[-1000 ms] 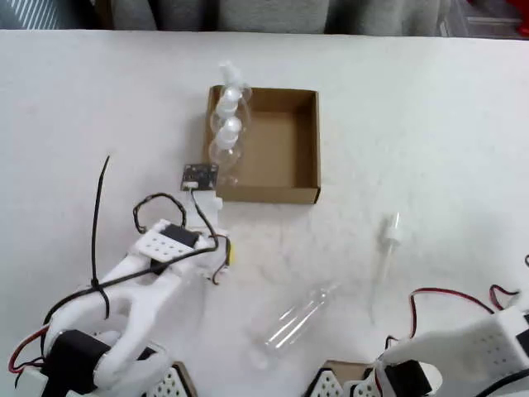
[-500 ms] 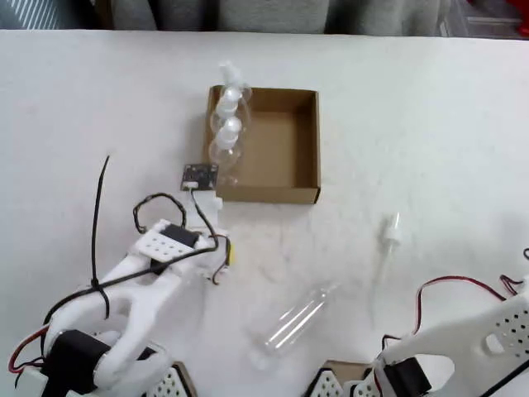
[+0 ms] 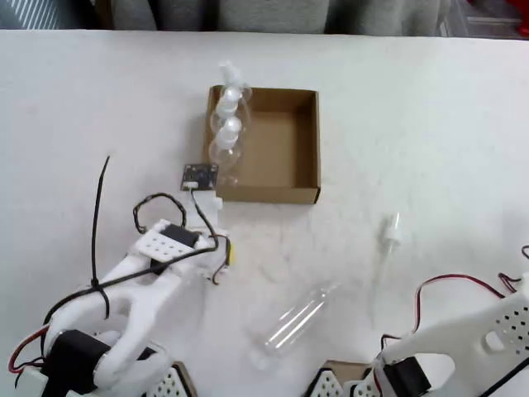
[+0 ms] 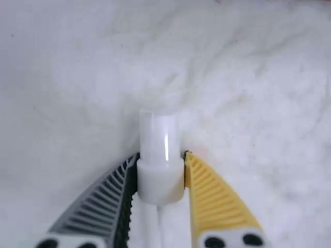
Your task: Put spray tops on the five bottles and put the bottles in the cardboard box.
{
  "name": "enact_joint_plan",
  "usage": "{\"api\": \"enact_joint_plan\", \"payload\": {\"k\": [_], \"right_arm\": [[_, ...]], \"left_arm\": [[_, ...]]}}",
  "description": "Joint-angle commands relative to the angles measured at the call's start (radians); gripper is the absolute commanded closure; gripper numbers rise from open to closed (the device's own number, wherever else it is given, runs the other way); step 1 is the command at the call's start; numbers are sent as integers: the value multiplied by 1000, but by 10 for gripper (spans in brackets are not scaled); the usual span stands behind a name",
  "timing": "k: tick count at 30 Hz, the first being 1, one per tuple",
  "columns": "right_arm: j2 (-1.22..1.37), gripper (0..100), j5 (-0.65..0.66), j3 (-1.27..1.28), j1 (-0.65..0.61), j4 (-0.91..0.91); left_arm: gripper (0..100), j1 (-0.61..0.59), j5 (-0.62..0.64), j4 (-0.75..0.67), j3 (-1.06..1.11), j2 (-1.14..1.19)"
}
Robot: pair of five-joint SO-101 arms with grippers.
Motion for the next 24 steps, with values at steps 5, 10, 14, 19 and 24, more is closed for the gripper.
{"api": "enact_joint_plan", "payload": {"k": [5,10,14,19,24], "right_arm": [[-203,981,-9,-35,-101,153],[-309,981,-11,-32,-182,318],[-371,981,-25,-3,-248,410],[-519,981,-86,210,-318,366],[-750,981,-110,508,-418,248]], "left_arm": [[978,5,-11,-15,-2,-10],[978,-1,-11,-15,-3,-12],[978,-1,-11,-15,-3,-12],[978,-2,-11,-15,-3,-12],[978,-2,-11,-15,-3,-12]]}}
